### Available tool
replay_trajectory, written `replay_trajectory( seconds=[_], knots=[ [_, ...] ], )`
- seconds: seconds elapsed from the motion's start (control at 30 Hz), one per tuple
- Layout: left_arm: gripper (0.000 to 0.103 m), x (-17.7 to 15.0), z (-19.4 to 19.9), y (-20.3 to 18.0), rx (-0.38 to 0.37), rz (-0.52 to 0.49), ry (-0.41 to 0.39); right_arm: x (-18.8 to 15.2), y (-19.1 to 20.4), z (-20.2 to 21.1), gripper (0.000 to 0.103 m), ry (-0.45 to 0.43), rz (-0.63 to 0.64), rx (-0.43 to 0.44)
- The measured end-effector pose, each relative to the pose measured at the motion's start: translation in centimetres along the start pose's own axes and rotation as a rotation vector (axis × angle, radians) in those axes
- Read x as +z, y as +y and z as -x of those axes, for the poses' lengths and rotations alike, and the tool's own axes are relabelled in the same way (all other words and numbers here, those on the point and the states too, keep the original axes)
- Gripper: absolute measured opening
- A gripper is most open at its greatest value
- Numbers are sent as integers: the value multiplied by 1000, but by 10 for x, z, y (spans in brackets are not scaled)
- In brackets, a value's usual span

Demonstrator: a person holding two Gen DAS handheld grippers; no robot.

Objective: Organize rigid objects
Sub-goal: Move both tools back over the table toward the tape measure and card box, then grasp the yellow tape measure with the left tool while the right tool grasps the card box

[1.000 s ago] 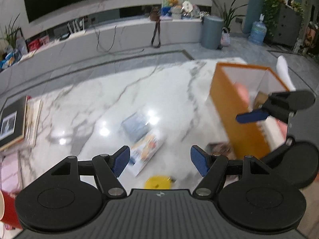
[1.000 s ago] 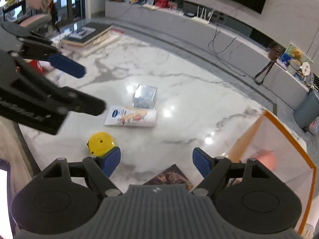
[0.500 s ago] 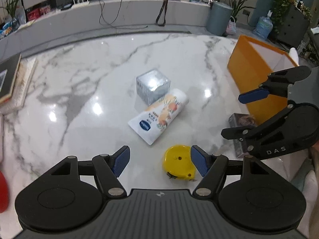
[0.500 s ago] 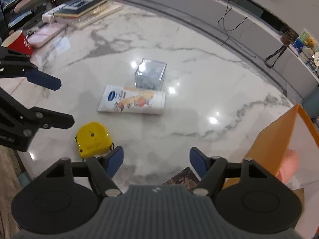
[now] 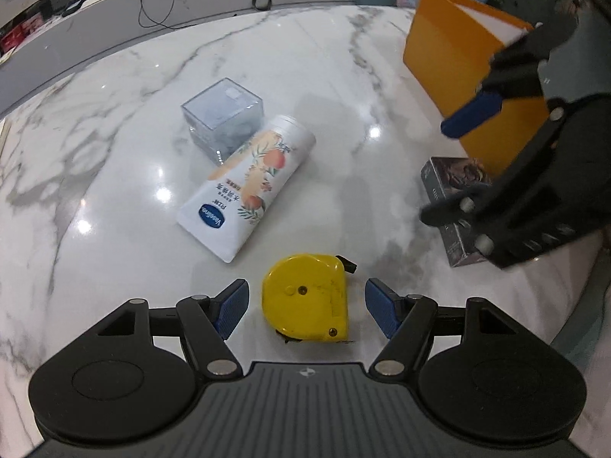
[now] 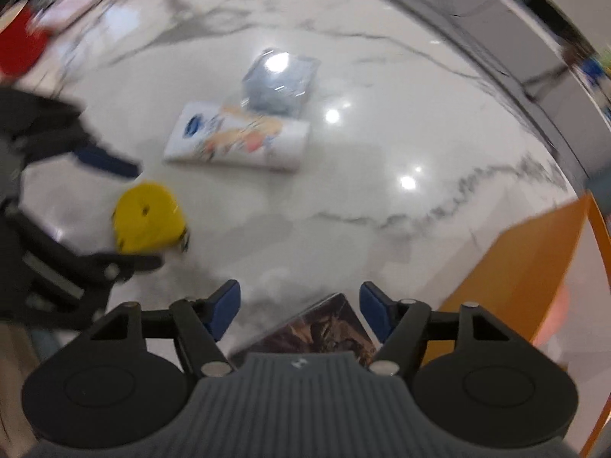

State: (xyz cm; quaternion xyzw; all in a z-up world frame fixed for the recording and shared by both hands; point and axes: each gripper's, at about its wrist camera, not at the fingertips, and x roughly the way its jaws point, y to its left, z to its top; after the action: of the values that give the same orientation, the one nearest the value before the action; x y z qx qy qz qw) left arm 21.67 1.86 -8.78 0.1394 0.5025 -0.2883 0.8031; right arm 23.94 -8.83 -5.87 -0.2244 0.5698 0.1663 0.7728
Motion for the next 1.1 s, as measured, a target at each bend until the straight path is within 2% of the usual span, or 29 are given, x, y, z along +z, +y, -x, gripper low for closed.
replay_trajectory(
  seconds=[0.03, 0.1, 0.17, 0.23, 0.33, 0.47, 0.5, 0.53, 0.57, 0.67, 0.8, 1.0, 1.1],
  knots=[
    [78, 0, -1, -1, 5, -4, 2, 1, 2, -1, 81, 21, 45, 3],
    [76, 2, -2, -1, 7, -3, 7, 0, 5, -3, 83, 62, 145, 3],
    [75, 3, -4, 0, 10, 5, 18, -1, 6, -7, 94, 105, 221, 9],
    [65, 4, -7, 1, 2, 12, 31, -3, 6, -13, 95, 157, 280, 30],
    [59, 5, -10, 2, -2, 10, 35, -7, 8, -22, 98, 211, 333, 37],
    [57, 3, -9, 5, -4, 13, 47, -9, 9, -29, 97, 229, 346, 50],
    [57, 2, -8, 6, -4, 14, 52, -8, 9, -30, 95, 234, 346, 55],
    [57, 1, -7, 7, -3, 14, 55, -8, 9, -33, 88, 247, 341, 66],
    [57, -1, -6, 9, -1, 15, 59, -7, 10, -35, 89, 257, 337, 71],
    [57, -6, -1, 14, 11, 25, 76, -4, 17, -34, 89, 230, 342, 63],
    [57, -17, 5, 25, 32, 60, 94, 4, 38, -25, 88, 137, 353, 103],
    [57, -30, 15, 45, 86, 177, 121, 14, 75, -19, 89, 2, 433, 121],
    [57, -34, 18, 51, 102, 218, 121, 13, 80, -15, 89, -26, 402, 124]
  ],
)
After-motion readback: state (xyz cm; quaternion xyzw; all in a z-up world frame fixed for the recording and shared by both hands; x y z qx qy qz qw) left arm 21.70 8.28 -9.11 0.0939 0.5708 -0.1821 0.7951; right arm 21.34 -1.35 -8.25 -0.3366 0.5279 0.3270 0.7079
